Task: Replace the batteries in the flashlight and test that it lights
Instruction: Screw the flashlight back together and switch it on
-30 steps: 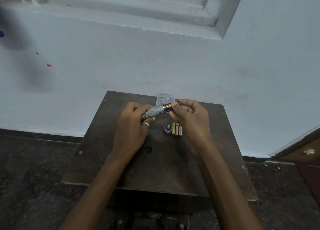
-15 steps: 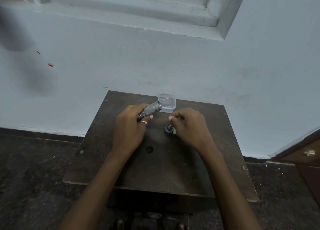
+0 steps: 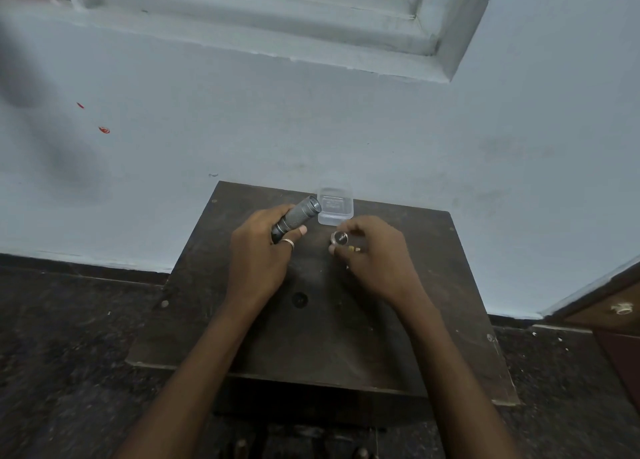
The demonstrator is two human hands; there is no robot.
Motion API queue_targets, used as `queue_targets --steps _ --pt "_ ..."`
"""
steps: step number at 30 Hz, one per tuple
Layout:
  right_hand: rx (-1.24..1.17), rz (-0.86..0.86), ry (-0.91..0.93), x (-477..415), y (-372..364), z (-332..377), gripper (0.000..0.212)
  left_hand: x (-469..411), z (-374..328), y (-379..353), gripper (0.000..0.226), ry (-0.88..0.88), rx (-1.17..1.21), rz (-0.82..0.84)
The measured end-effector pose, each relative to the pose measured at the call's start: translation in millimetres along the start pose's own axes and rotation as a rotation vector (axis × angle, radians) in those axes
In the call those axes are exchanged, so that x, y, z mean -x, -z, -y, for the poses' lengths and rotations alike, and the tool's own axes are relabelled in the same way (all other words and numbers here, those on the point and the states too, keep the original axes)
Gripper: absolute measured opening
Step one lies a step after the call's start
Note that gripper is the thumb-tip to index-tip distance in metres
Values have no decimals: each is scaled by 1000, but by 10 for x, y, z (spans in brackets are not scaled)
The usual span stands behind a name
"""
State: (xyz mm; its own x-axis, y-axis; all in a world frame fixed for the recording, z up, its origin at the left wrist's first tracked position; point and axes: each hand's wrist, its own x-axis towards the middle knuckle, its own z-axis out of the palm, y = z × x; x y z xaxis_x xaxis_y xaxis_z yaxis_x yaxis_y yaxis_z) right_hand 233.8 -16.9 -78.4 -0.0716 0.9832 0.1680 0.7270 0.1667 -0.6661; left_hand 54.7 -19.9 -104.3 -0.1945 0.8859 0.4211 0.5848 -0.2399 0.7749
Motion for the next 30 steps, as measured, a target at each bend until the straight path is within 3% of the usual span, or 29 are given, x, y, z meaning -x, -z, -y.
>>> queue_targets --steps 4,6,13,19,24,30 --pt "-681 -24 -194 15 72 90 28 -6 -2 -2 32 -23 -14 10" --pt "-905 -8 -222 12 76 114 30 -6 2 1 33 -26 -12 9" --pt "-1137 -62 -268 -25 77 89 33 4 11 1 34 -36 -10 20" --pt "-1072 8 -224 5 117 89 27 10 9 3 34 -86 -42 37" --pt "-643 -8 -88 1 141 88 35 4 50 2 36 -152 -117 77" --pt "-481 -19 -12 -18 116 58 30 4 101 2 35 -223 -208 122"
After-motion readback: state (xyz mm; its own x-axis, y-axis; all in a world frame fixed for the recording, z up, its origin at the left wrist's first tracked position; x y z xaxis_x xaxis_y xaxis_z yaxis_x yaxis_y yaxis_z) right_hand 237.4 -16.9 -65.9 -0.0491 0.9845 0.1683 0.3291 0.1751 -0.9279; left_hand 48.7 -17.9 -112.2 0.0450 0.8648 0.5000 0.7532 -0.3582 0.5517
